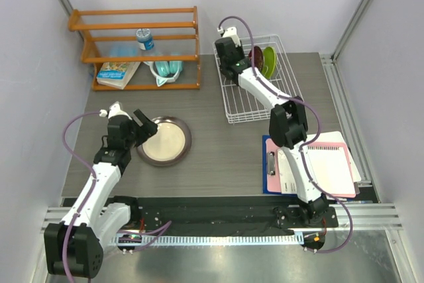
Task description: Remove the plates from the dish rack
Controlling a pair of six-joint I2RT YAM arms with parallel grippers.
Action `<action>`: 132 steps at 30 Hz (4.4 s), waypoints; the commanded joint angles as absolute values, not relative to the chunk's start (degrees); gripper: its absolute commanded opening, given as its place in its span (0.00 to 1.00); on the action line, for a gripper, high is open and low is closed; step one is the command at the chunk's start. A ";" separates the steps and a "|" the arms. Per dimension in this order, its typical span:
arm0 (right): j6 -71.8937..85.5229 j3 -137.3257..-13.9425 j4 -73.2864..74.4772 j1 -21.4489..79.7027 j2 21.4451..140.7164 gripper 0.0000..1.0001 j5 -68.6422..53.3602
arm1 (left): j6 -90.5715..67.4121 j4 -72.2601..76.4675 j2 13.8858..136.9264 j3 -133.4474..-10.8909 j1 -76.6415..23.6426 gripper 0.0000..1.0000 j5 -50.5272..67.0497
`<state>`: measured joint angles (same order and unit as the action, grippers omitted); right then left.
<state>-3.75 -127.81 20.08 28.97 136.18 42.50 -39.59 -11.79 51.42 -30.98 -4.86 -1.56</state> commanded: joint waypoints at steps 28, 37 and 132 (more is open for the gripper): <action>-8.61 -122.78 9.31 30.76 122.43 0.01 54.58 | -40.25 -8.26 52.21 -31.90 -4.83 0.81 -0.35; -8.44 -120.94 10.46 31.29 117.96 0.01 55.46 | -40.52 -7.91 52.12 -31.55 -4.92 0.81 -0.18; 66.44 -53.61 -39.64 35.77 91.49 0.01 -29.88 | -48.69 20.83 49.57 -22.24 -8.26 0.64 21.09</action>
<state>61.30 -50.94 -22.37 35.31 92.73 -25.78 -46.94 15.40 49.19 -22.85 -7.66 17.15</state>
